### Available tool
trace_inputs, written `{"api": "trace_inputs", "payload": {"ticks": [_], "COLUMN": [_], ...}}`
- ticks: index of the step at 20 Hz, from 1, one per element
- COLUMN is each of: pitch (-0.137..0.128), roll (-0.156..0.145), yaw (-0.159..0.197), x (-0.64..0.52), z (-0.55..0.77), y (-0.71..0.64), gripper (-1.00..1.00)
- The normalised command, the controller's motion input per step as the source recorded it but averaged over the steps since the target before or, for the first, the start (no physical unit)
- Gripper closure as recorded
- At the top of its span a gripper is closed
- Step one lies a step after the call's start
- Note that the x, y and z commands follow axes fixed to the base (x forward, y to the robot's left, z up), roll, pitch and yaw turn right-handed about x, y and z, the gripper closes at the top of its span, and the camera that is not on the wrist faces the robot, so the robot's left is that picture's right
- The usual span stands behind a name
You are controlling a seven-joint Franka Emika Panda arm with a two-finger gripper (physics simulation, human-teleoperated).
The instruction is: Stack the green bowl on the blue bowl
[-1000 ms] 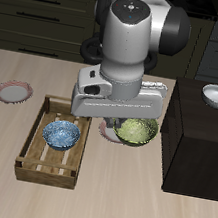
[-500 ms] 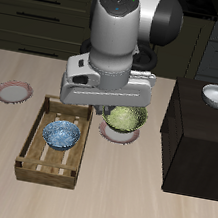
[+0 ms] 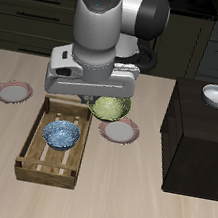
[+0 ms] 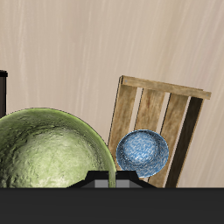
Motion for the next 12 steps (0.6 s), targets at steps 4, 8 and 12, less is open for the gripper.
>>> {"api": "trace_inputs", "payload": {"ticks": [4, 8, 12], "pitch": [-0.021, 0.007, -0.01], "roll": [-0.044, -0.029, -0.036], "yaw": [-0.002, -0.001, 0.022], "x": [-0.37, -0.17, -0.36], "z": [-0.14, -0.09, -0.07], "y": [-0.32, -0.17, -0.29], "gripper": [1.0, 1.0, 1.0]}}
